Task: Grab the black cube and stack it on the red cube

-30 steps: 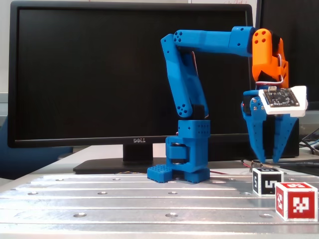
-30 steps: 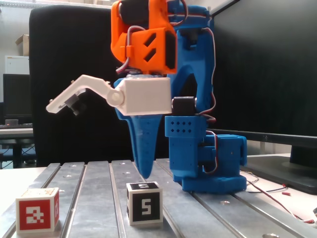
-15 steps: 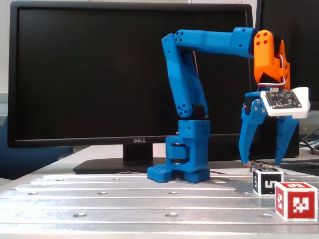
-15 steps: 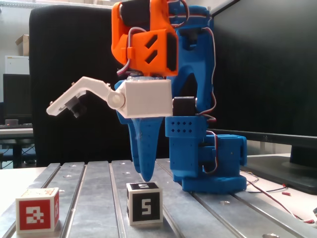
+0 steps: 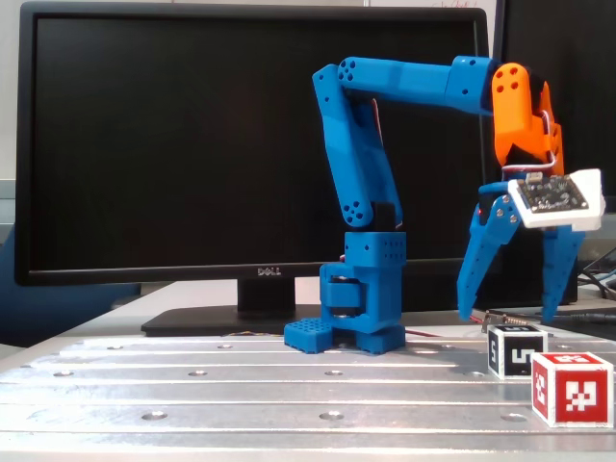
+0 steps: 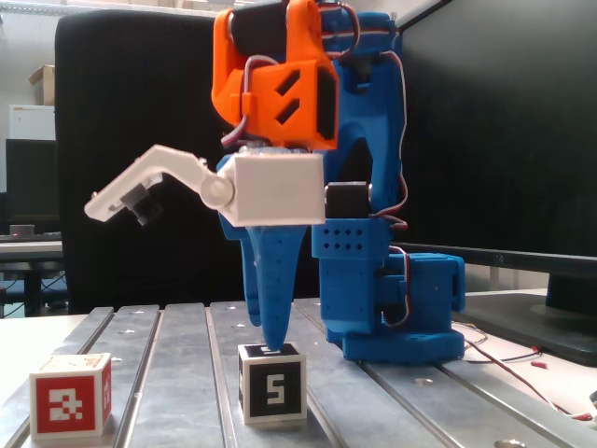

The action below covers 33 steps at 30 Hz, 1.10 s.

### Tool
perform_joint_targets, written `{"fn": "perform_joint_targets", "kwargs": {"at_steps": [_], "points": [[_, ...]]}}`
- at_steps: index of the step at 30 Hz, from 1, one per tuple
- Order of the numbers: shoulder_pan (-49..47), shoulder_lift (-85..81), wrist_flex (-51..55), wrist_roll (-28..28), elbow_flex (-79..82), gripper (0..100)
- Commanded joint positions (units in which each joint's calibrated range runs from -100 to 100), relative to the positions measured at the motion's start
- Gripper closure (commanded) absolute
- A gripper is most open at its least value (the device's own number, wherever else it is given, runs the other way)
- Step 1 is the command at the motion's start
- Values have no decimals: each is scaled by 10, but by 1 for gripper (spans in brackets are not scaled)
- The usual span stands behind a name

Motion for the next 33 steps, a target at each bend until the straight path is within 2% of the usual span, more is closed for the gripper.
{"fn": "perform_joint_targets", "kwargs": {"at_steps": [1,33], "points": [[1,-1,-4,-1,4,69],[-22,47,-97,-16,54,69]]}}
